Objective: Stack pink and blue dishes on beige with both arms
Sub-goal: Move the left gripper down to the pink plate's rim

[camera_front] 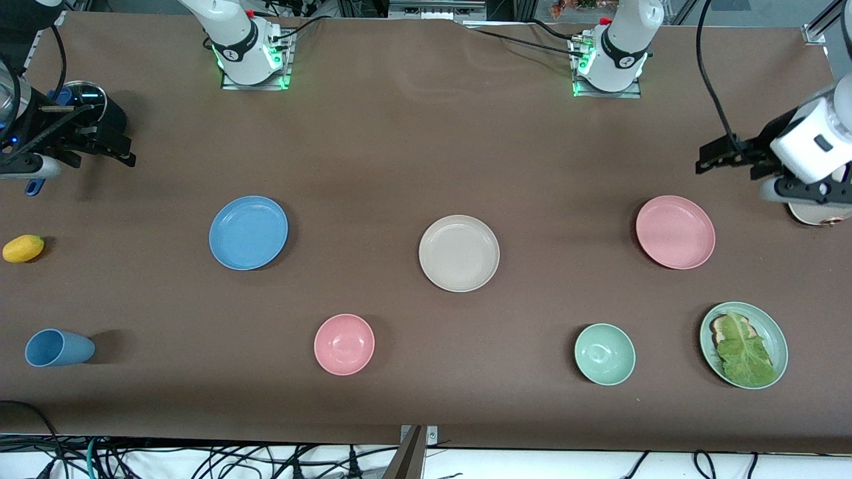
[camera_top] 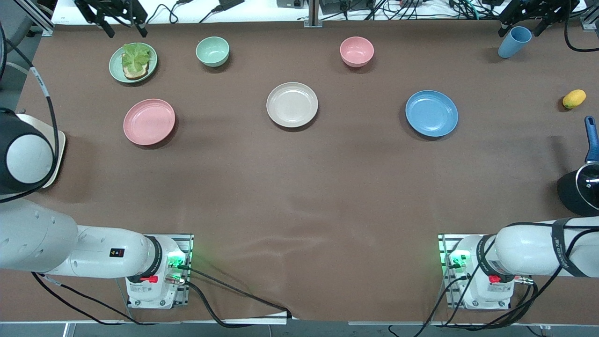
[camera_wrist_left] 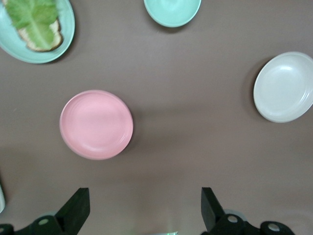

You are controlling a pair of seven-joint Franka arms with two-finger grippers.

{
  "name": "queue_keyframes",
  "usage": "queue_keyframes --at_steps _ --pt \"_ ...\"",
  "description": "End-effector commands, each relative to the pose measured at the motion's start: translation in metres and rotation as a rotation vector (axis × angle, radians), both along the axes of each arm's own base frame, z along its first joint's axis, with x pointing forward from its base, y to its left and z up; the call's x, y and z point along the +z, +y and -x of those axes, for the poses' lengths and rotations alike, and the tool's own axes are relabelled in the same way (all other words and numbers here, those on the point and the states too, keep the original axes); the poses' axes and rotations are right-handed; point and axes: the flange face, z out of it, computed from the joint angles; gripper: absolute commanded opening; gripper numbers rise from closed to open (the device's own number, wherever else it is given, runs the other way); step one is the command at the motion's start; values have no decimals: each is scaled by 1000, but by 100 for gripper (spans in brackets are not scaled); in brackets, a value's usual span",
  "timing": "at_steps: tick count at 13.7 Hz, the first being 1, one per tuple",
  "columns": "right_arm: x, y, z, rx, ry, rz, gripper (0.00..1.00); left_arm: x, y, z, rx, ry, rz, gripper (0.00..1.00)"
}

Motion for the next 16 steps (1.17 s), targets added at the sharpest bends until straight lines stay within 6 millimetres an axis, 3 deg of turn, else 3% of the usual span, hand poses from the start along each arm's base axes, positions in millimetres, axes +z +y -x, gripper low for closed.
queue_keyframes --at_steps 1,3,4,7,9,11,13,16 --pt "8 -2 1 -11 1 -13 100 -15 0 -19 10 0 28 100" --pt "8 -2 1 -12 1 -13 100 -32 -1 -30 11 -18 27 100" --pt "8 -2 1 -11 1 -13 100 -51 -3 -35 13 14 33 100" --pt "9 -2 2 -14 2 -15 100 -78 14 -43 40 48 36 100" --pt "9 -4 2 -17 2 -13 100 -99 37 -48 -6 31 51 100" --pt "9 -4 2 -17 4 -13 100 -127 85 -45 -22 -6 118 100" --pt "9 -6 3 -20 5 -15 100 -157 120 -39 -22 -9 188 100" --pt "9 -6 3 -20 5 -15 100 -183 162 -31 -53 -12 213 100"
